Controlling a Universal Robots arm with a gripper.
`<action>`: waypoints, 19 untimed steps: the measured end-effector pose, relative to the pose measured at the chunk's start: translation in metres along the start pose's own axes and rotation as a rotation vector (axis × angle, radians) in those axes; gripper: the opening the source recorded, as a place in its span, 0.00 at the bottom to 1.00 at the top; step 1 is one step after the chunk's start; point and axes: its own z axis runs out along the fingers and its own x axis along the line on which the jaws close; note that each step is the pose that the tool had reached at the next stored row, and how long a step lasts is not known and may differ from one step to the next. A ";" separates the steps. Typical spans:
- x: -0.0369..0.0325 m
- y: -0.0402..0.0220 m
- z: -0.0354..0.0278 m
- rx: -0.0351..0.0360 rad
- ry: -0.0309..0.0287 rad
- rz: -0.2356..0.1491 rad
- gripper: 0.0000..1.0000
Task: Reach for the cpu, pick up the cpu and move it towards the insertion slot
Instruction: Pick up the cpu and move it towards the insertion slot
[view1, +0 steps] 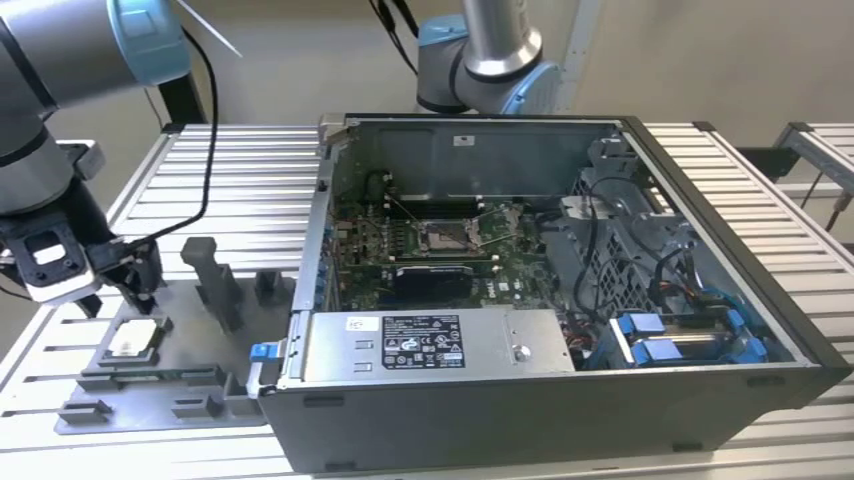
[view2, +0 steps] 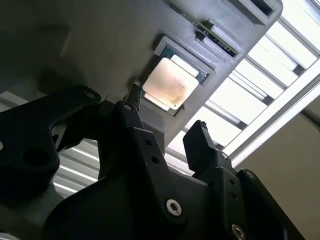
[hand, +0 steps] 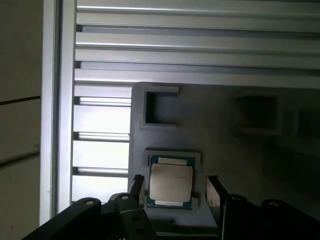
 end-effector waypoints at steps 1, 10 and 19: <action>0.0001 -0.0011 0.0018 0.0000 0.0000 0.000 1.00; 0.0014 -0.0075 0.0177 0.0000 0.0000 0.000 1.00; 0.0018 -0.0088 0.0309 0.0000 -0.0001 0.000 1.00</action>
